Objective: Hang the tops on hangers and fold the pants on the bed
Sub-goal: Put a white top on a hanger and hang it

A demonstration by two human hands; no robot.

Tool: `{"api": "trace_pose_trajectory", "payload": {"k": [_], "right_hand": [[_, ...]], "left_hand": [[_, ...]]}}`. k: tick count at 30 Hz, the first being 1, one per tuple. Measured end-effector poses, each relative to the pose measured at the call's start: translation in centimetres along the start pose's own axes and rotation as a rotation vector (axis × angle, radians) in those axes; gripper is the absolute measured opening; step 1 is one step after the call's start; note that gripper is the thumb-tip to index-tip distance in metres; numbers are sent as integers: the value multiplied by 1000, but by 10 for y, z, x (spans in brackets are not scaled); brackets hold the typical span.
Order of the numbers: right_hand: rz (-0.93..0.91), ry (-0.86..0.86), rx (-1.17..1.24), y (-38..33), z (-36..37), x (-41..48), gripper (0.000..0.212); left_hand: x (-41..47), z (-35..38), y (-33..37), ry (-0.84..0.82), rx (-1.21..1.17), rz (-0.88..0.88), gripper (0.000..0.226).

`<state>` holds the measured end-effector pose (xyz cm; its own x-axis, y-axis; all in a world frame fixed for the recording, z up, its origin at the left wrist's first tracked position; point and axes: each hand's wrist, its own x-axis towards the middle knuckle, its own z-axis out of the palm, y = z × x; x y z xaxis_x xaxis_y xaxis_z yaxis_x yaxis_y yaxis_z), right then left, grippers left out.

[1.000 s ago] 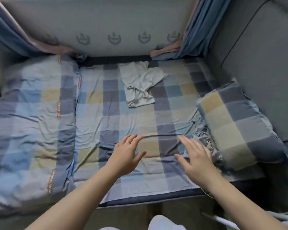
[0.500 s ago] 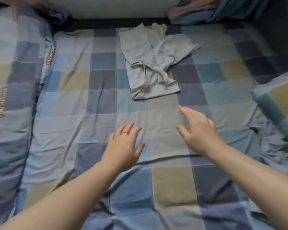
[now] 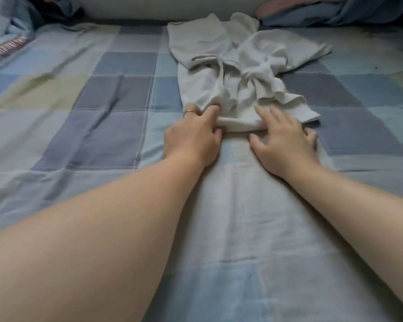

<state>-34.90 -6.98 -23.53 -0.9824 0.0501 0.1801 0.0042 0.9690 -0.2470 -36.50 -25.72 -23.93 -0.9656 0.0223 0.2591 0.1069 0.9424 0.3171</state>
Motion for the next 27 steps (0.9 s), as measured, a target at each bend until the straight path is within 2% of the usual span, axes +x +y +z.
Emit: {"api": "trace_pose_trajectory", "payload": {"k": [2,4,8,12,16,21,27], "right_hand": [[-6,61,-16,-5,7,15,48],[-6,98,-14,-10,10,23,35],[-7,83,63,-11,10,25,32],[-26,-118,-7,-14,-2,5,41],[-112,-265,-97,-18,-30,-63,42],[-169,-492,-188,-37,-82,-167,32],[-129,-876,-213,-59,-165,-274,25]], "left_hand": [[15,5,2,35,4,-19,28],[17,6,3,55,-9,-22,26],[13,1,6,2,-62,-28,29],[-17,-11,21,-102,34,-90,29],[-89,-42,28,-190,122,-129,31],[-185,-106,33,-418,200,-156,35],[-310,-207,56,-751,169,-270,29]]}}
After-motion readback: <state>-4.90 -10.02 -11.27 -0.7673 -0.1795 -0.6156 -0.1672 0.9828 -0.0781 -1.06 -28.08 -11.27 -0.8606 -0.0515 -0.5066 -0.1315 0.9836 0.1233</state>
